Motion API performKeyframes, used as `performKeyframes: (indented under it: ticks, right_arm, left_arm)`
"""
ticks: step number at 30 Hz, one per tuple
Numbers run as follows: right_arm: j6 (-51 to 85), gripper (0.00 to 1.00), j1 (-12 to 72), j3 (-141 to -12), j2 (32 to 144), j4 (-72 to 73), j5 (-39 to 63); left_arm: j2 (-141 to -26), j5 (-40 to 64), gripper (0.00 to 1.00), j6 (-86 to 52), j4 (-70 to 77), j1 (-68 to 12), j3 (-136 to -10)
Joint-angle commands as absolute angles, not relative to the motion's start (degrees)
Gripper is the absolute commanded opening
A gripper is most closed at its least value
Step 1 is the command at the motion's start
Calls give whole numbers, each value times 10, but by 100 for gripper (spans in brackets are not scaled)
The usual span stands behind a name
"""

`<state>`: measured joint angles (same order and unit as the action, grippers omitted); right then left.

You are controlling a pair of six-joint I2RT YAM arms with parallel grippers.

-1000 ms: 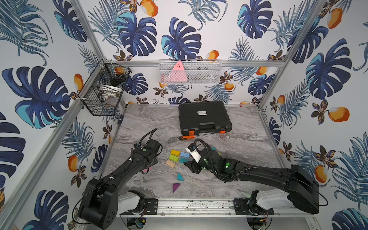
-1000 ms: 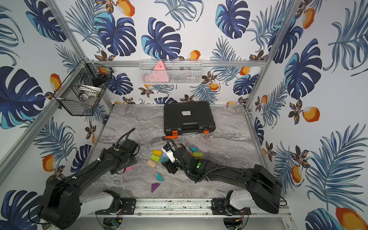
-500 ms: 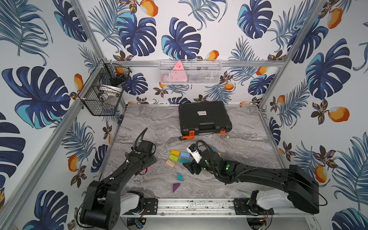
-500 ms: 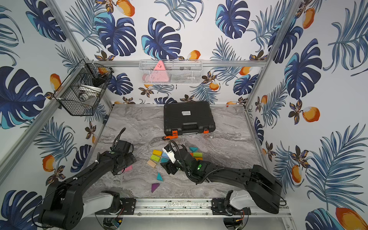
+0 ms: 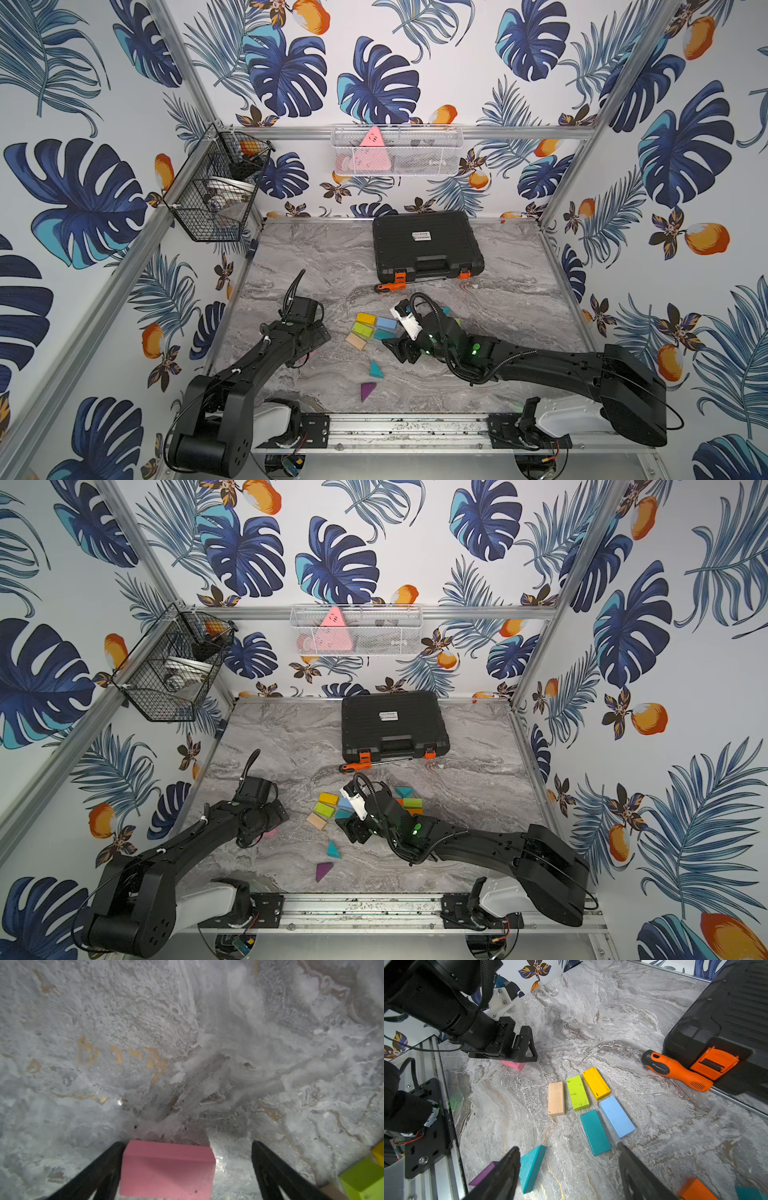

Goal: Assemble a piece of candy with building blocks
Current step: Pick up the building block from the center of the board.

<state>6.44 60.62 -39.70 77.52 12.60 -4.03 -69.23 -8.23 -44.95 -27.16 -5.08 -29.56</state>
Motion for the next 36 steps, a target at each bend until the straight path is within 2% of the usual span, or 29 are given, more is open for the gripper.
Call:
performKeyframes:
  ticks: [1,5,12,23,26,29,36]
  right_arm:
    - [65,76,606,-396,775,147,-49]
    - [64,76,605,-398,779,146,-51]
    - [64,76,606,-397,778,147,-52]
    - [64,76,606,-399,789,141,-58]
    - [65,76,605,-399,788,141,-56]
    - [65,76,605,-398,788,143,-59]
    - [66,76,605,-397,786,143,-69]
  left_arm:
    - [-693,-40,98,-442,-251,-57,-290]
    - [-696,-33,96,-447,-247,-78,-283]
    - [-704,-45,88,-456,-269,-106,-280]
    - [-696,-41,86,-477,-275,-152,-257]
    - [-696,-48,80,-475,-278,-158,-259]
    - [-703,-43,70,-475,-277,-161,-261]
    - [-684,-59,63,-480,-290,-173,-261]
